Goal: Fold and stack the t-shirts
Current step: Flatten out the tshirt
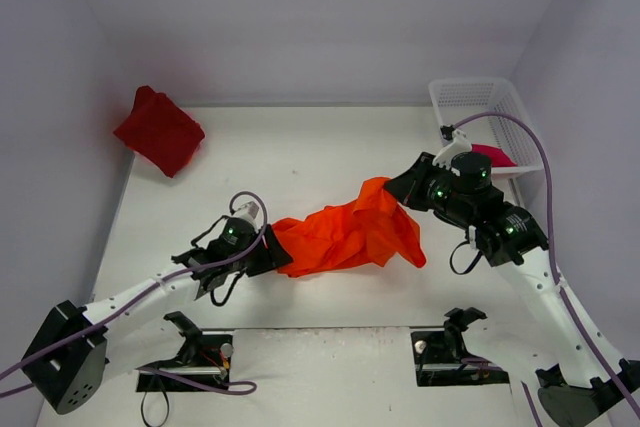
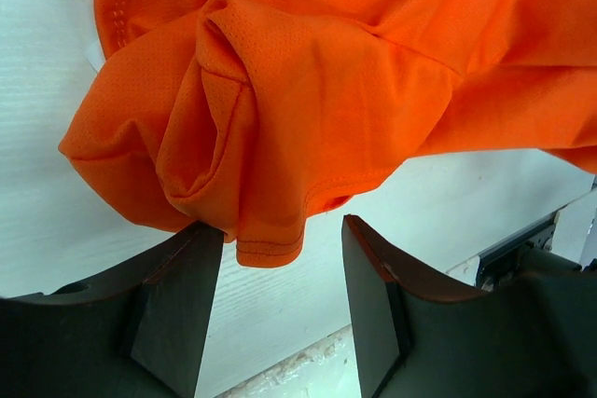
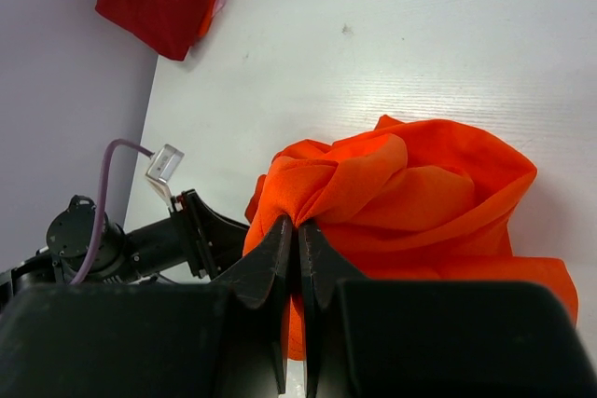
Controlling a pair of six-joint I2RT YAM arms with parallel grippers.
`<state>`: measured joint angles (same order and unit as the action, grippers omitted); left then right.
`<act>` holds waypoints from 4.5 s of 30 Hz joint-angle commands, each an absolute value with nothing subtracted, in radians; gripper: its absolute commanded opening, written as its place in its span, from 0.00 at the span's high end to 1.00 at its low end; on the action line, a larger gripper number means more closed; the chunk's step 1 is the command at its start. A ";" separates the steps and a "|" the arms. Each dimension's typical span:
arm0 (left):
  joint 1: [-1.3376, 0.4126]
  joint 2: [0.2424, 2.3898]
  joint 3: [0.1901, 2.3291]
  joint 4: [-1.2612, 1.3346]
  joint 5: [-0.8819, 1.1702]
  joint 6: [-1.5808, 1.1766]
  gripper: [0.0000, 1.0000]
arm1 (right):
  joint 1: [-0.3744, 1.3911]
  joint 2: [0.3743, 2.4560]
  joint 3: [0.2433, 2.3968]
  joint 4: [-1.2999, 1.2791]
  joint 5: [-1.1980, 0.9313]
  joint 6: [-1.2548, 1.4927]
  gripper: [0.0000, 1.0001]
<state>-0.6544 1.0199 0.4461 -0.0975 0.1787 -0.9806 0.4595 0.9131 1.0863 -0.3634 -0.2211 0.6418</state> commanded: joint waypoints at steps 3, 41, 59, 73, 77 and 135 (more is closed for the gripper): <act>-0.693 0.997 0.440 -0.035 0.167 -1.029 0.52 | 0.462 0.916 1.086 -0.305 -0.198 0.634 1.00; -0.808 1.031 0.499 -0.044 0.117 -1.066 0.52 | 0.460 0.930 1.081 -0.296 -0.189 0.629 1.00; -0.816 1.052 0.477 -0.061 0.071 -1.043 0.53 | 0.462 0.911 1.069 -0.296 -0.193 0.641 1.00; -0.816 1.063 0.500 -0.101 0.018 -1.019 0.53 | 0.460 0.905 1.063 -0.296 -0.198 0.647 1.00; -0.815 1.094 0.502 -0.075 0.017 -1.020 0.53 | 0.460 0.907 1.063 -0.298 -0.198 0.647 1.00; -0.874 1.158 0.571 -0.080 -0.052 -1.023 0.67 | 0.460 0.911 1.052 -0.296 -0.193 0.638 1.00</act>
<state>-0.8654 1.1530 0.5102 -0.1429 -0.0494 -1.0275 0.4595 0.9051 1.0405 -0.3626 -0.2054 0.6388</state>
